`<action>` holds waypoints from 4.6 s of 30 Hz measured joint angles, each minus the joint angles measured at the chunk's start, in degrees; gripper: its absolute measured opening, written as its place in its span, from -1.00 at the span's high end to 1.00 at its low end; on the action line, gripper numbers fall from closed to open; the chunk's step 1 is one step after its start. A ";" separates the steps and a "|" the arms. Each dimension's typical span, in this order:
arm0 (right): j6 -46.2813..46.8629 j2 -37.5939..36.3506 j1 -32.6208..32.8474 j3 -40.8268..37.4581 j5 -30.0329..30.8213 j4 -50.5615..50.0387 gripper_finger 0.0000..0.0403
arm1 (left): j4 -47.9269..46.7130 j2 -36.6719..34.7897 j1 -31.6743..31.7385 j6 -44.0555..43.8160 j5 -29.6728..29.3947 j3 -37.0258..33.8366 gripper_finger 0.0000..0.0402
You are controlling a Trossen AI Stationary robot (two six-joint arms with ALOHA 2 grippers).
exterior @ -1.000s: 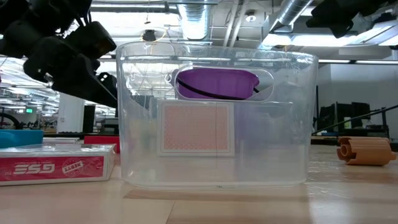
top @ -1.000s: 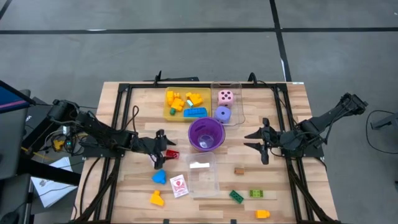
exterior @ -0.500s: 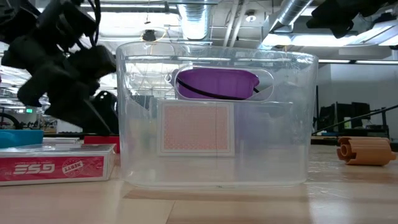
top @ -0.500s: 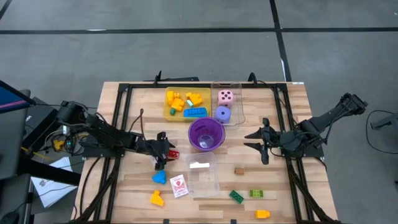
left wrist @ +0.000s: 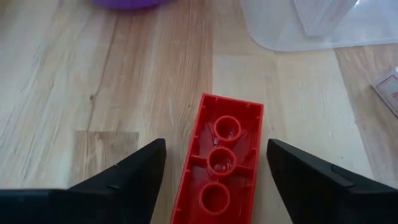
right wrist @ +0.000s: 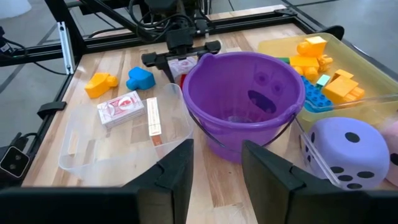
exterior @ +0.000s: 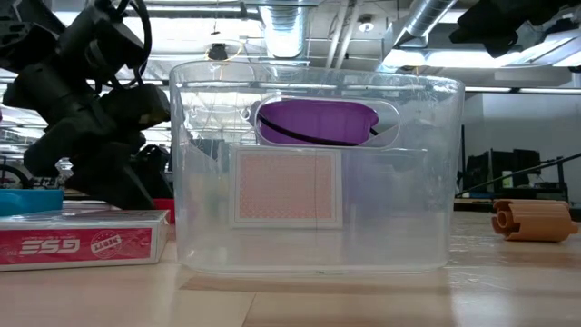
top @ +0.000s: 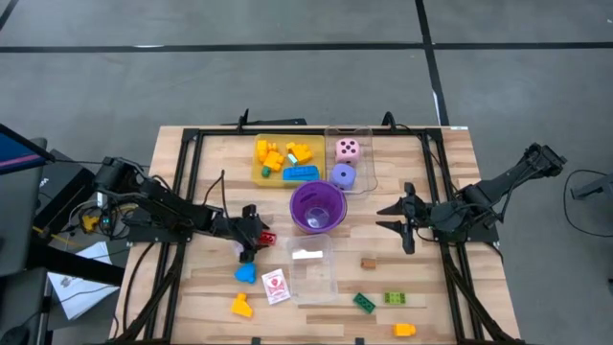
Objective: Pick & Place Toys
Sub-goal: Put the red game piece into the yellow bin
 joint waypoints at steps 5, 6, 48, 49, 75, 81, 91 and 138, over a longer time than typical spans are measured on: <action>0.00 0.00 0.00 0.00 -0.17 -0.02 0.37 | -0.08 0.00 0.00 -0.01 0.00 0.00 -0.17; 0.00 0.00 0.00 0.00 -0.19 -0.02 0.37 | -0.09 0.00 0.00 0.00 0.00 0.00 -0.12; -1.55 0.02 -0.09 0.00 6.89 -1.20 0.37 | 14.84 -29.34 29.26 21.86 -5.61 0.02 0.29; -1.55 0.02 -0.09 0.00 7.24 -1.23 0.37 | 14.93 -28.33 30.57 20.16 -4.00 0.00 0.29; -4.72 0.55 -0.13 0.00 7.80 -1.97 0.37 | -7.63 8.94 46.41 28.56 15.44 34.28 0.30; -4.54 0.55 -0.11 0.00 7.58 -1.99 0.37 | -16.58 14.48 50.52 34.10 24.55 41.25 0.29; -4.02 0.55 -0.11 0.00 7.56 -1.95 0.37 | -25.16 21.48 52.29 42.36 27.19 50.77 0.29; -3.02 0.52 -0.17 0.00 7.35 -1.97 0.37 | -31.64 27.34 50.89 43.91 31.71 56.70 0.16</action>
